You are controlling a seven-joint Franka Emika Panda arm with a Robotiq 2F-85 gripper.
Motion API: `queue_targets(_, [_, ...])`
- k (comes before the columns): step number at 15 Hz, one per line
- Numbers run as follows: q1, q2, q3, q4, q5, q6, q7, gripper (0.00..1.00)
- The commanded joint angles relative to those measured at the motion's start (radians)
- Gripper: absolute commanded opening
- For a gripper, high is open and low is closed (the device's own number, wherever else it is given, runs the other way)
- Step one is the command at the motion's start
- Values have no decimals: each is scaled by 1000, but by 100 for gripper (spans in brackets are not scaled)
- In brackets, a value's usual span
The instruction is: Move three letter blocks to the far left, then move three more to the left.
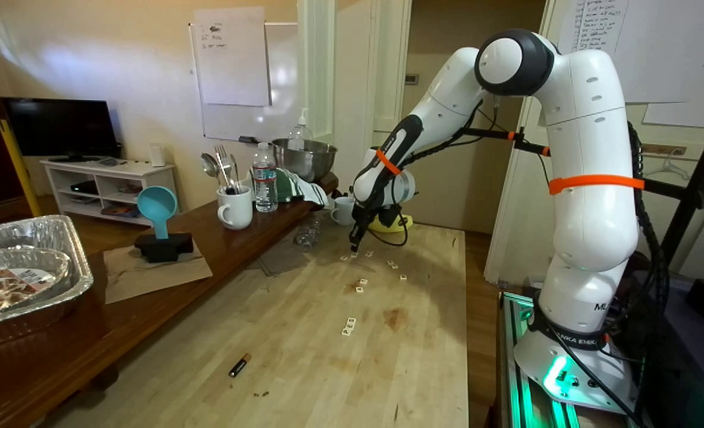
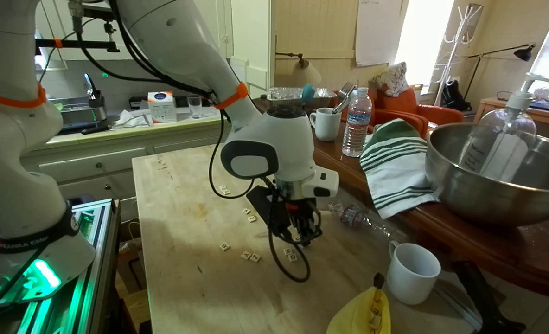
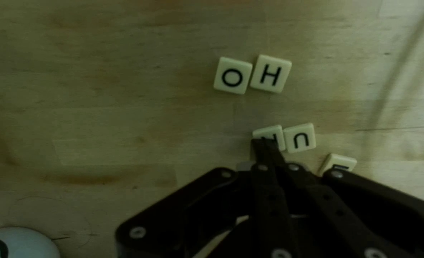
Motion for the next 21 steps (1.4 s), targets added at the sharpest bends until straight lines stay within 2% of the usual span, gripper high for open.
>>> queue_targets(1, [-16, -2, 10, -26, -23, -23, -39, 0])
queue_targets(7, [-17, -57, 19, -78, -17, -94, -150, 0])
queue_targets(13, [28, -114, -6, -133, -22, -167, -208, 0])
queue_targets(21, [115, -167, -25, -222, -41, -159, -145, 0])
